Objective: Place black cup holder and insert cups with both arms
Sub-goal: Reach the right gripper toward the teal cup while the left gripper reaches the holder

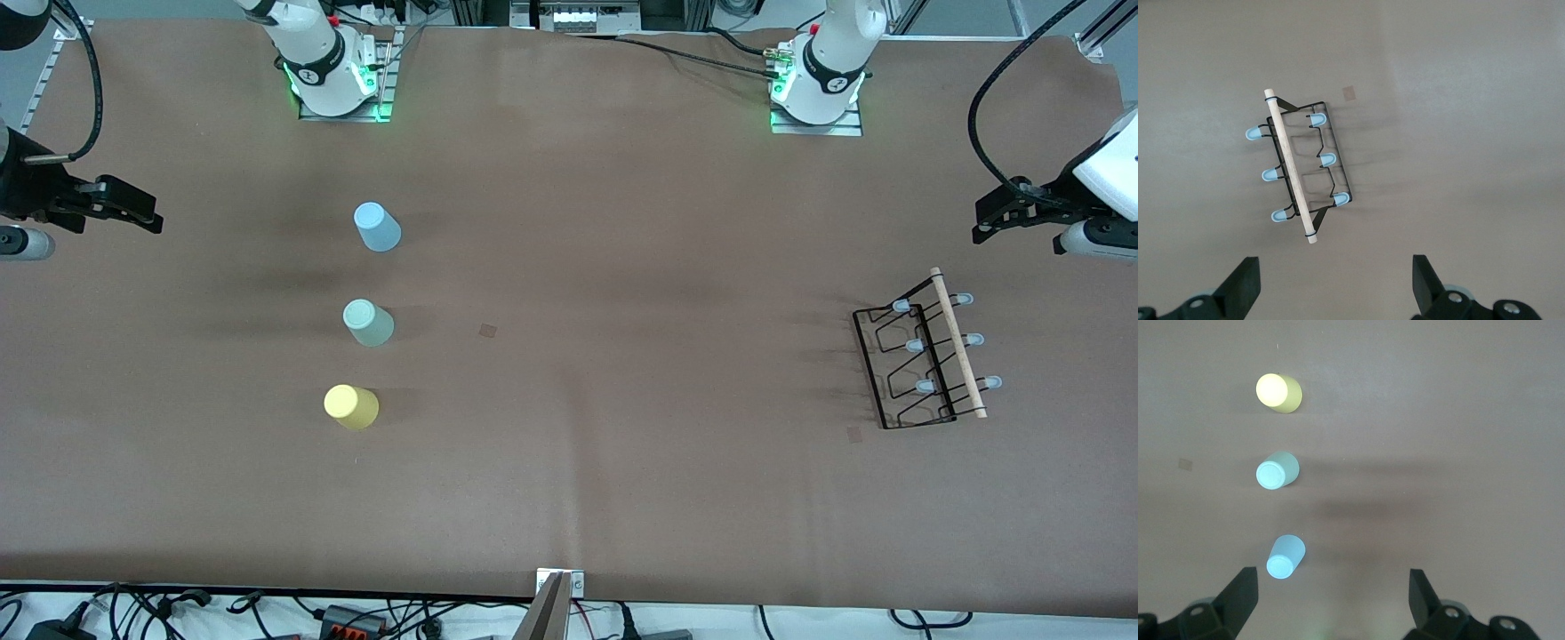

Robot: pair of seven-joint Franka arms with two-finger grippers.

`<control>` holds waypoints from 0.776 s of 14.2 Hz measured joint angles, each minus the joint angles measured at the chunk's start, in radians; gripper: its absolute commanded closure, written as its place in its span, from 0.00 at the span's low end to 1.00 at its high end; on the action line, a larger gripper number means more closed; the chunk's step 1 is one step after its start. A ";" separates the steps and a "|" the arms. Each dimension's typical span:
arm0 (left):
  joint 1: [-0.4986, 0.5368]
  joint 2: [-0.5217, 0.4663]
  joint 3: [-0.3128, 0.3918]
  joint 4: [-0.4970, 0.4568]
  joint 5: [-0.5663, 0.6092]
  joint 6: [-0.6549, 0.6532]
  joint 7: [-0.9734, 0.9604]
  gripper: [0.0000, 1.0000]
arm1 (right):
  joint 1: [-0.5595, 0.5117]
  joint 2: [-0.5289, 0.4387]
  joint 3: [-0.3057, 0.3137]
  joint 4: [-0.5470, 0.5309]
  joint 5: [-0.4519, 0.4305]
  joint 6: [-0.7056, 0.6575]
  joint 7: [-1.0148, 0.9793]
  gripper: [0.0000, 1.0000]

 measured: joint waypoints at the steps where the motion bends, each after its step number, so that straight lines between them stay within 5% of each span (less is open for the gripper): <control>1: 0.000 0.000 0.000 0.000 0.000 0.000 0.000 0.00 | 0.000 0.000 0.000 0.000 0.000 0.000 0.000 0.00; 11: 0.000 0.002 0.000 0.000 0.000 -0.001 0.000 0.00 | 0.002 0.045 0.002 -0.006 0.011 0.000 -0.017 0.00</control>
